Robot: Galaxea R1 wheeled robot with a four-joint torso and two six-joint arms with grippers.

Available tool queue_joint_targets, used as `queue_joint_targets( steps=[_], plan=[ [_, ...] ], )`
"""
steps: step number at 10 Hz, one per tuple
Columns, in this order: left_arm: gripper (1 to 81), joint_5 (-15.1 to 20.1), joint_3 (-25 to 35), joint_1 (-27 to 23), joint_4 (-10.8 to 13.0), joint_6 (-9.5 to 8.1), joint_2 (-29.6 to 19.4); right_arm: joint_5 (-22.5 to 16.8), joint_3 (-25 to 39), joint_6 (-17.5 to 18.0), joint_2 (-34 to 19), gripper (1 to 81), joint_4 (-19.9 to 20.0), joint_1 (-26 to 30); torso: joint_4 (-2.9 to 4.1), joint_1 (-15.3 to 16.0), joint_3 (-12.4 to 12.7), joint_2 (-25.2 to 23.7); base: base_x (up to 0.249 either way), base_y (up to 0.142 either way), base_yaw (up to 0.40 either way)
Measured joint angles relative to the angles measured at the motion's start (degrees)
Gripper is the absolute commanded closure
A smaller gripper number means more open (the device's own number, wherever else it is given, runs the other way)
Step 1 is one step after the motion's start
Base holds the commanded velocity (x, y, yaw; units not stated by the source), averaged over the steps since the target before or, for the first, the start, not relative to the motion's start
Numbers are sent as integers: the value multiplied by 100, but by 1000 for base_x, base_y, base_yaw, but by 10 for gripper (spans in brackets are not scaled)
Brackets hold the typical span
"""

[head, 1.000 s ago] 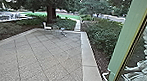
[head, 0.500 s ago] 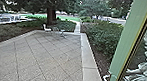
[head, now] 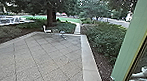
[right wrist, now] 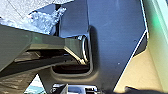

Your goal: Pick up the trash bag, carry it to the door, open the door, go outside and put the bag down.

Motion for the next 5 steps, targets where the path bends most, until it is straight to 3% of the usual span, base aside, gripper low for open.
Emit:
queue_joint_targets(
  steps=[2,5],
  plan=[
    [811,-2,0,-2,0,2,0,0,-1,-2,0,10,0,5,0,0,0,0,100,0,0],
    [811,-6,0,-41,0,0,-2,2,-4,0,13,10,0,16,0,4,0,4,0,0,0]
  ],
)
